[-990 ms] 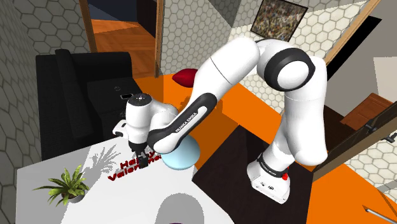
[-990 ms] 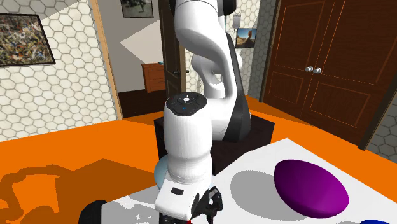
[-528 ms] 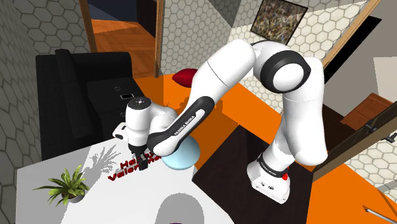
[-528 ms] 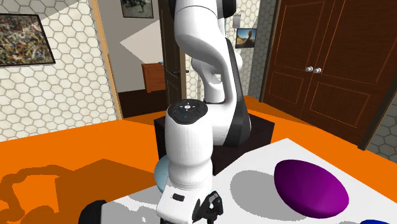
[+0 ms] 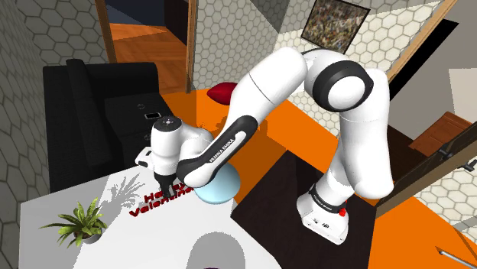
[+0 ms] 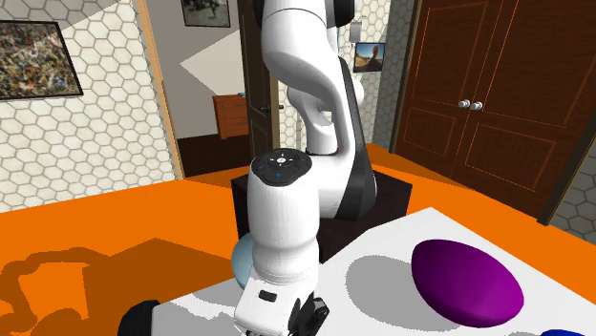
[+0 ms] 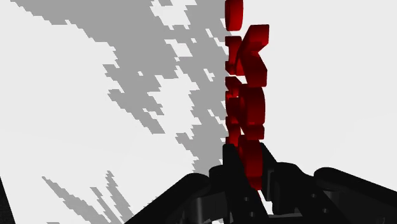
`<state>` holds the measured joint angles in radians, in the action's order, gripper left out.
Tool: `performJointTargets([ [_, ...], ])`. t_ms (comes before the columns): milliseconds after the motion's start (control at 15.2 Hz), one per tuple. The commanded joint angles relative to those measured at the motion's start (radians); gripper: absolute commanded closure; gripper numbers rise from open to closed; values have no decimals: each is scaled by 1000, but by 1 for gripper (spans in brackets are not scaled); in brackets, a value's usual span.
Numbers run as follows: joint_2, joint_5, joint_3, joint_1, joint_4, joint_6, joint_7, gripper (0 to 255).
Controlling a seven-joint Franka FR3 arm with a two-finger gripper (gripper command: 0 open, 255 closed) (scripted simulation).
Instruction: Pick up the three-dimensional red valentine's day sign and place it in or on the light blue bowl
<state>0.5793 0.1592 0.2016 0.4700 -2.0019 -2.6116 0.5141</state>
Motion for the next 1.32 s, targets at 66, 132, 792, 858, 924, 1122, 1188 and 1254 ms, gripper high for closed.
performJointTargets([
  [66, 1, 0, 0, 0, 0, 1, 0, 255],
  [132, 1, 0, 0, 0, 1, 1, 0, 255],
  [792, -98, -29, 25, -19, -14, 85, 17, 255],
  [858, -109, -32, 28, -21, -14, 95, 19, 255],
  [924, -119, -36, 30, -23, -14, 105, 21, 255],
  [1122, -149, -46, 37, -28, -14, 136, 27, 255],
  [1188, -159, -49, 39, -30, -13, 146, 29, 255],
  [1254, -169, -53, 41, -31, -12, 156, 32, 255],
])
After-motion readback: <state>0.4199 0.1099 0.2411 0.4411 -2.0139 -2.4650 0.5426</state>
